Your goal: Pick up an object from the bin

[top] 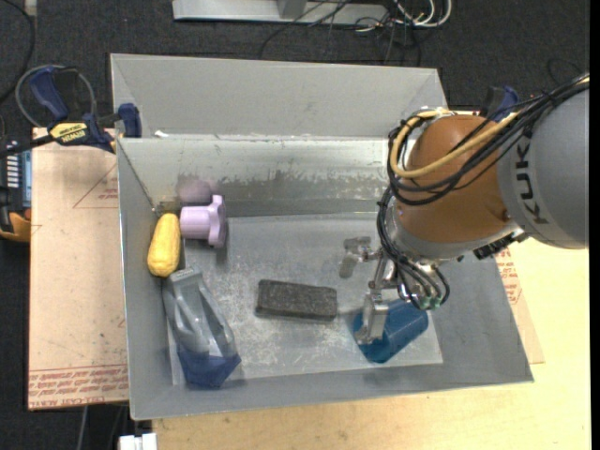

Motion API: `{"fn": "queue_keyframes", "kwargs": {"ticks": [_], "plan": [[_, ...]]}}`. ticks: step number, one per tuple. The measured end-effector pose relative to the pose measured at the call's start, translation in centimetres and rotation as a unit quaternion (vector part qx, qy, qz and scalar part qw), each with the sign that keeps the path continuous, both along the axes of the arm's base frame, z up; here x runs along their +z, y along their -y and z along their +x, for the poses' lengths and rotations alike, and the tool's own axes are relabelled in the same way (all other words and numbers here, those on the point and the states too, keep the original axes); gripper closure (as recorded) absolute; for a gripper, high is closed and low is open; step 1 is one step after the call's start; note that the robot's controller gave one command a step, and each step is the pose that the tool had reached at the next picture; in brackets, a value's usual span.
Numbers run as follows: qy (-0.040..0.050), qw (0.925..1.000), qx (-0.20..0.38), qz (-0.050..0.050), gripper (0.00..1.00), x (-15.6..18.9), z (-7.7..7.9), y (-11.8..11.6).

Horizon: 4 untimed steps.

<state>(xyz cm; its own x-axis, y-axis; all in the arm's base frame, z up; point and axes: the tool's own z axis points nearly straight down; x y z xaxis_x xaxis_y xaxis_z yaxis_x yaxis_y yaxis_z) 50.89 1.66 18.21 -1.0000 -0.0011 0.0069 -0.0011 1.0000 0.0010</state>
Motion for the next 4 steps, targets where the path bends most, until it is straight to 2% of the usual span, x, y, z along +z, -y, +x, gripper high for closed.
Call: {"fn": "queue_keyframes", "kwargs": {"ticks": [1, 2, 3, 4], "plan": [[0.0037, 1.0000, -0.001, 0.000, 0.00, 0.4, 0.2, 0.0], [0.0007, 0.9958, -0.092, 0.001, 0.00, -7.4, 1.2, -5.4], [0.0053, 0.9906, -0.137, 0.000, 0.00, -5.3, 1.1, -6.3], [0.0019, 0.9856, -0.169, 0.000, 0.00, -7.4, 0.1, -6.0]]}}
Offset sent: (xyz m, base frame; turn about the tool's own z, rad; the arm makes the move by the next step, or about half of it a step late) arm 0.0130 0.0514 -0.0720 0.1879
